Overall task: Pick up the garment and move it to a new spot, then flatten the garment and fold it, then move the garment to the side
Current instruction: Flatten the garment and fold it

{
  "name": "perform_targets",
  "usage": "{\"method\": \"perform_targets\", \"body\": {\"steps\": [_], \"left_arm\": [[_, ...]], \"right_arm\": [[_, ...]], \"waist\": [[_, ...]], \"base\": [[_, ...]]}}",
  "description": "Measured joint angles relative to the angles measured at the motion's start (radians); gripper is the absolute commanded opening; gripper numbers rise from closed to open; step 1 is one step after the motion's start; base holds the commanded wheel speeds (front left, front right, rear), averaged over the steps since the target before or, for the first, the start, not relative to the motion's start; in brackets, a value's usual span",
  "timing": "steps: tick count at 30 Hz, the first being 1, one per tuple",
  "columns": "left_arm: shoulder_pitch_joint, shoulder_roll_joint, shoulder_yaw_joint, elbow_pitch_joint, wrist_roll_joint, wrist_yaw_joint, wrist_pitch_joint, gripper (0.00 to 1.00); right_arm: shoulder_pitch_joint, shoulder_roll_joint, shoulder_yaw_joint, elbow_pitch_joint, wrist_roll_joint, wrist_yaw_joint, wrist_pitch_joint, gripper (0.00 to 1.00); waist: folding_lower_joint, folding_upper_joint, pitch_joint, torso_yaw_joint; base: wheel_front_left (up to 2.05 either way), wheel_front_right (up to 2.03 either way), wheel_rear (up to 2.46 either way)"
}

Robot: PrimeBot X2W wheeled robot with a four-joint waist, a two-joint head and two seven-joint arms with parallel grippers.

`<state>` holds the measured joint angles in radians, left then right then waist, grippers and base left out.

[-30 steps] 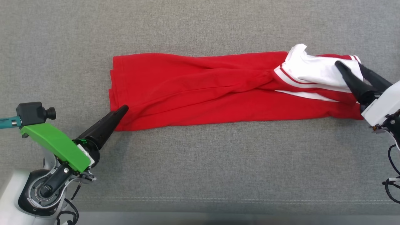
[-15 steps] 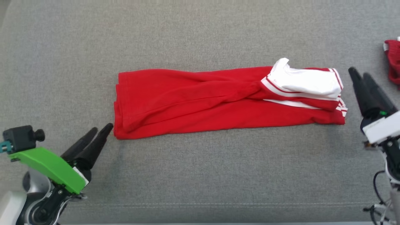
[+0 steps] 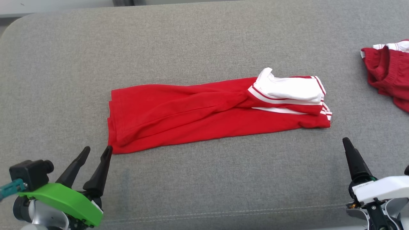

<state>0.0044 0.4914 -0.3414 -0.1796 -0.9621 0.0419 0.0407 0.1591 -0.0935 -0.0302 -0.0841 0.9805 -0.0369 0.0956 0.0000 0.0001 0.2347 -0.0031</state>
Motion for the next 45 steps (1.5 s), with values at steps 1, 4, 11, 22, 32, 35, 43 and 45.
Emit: {"method": "perform_targets", "body": {"steps": [1,4,11,22,32,35,43,45], "left_arm": [[0.007,-0.002,-0.005,-0.008,0.017,0.01,-0.014,1.0],[0.021,-0.016,-0.015,-0.03,0.071,0.042,-0.054,1.0],[0.027,-0.04,-0.03,-0.062,0.194,0.06,-0.13,1.0],[0.052,-0.056,-0.044,-0.068,0.316,0.074,-0.166,1.0],[0.062,-0.085,-0.026,-0.065,0.37,0.081,-0.18,1.0],[0.062,-0.099,-0.021,-0.064,0.373,0.082,-0.183,1.0],[0.094,-0.134,0.019,-0.043,0.382,0.082,-0.184,1.0],[0.099,-0.141,0.02,-0.039,0.386,0.082,-0.184,1.0]], "right_arm": [[0.006,0.011,-0.005,0.005,0.008,0.0,-0.011,1.0],[0.014,0.041,-0.025,0.026,0.035,0.003,-0.04,1.0],[0.006,0.052,-0.042,0.088,0.121,0.041,-0.074,1.0],[-0.101,0.049,-0.009,0.201,0.174,0.081,-0.077,1.0],[-0.169,0.048,0.013,0.281,0.174,0.099,-0.077,1.0],[-0.192,0.048,0.013,0.299,0.176,0.099,-0.077,1.0],[-0.244,0.047,0.024,0.348,0.176,0.111,-0.078,1.0],[-0.258,0.046,0.022,0.361,0.178,0.115,-0.079,1.0]], "waist": [[0.0,0.0,-0.002,-0.003],[0.0,0.0,-0.003,-0.006],[0.0,0.0,0.01,0.005],[0.0,0.0,0.032,0.032],[0.0,0.0,0.038,0.05],[0.0,0.0,0.037,0.059],[0.0,0.0,0.036,0.072],[0.0,0.0,0.035,0.073]], "base": [[0.0,0.0,0.0],[0.0,0.0,0.0],[0.0,0.0,0.0],[0.0,0.0,0.0],[0.0,0.0,0.0],[0.0,0.0,0.0],[0.0,0.0,0.0],[0.0,0.0,0.0]]}}
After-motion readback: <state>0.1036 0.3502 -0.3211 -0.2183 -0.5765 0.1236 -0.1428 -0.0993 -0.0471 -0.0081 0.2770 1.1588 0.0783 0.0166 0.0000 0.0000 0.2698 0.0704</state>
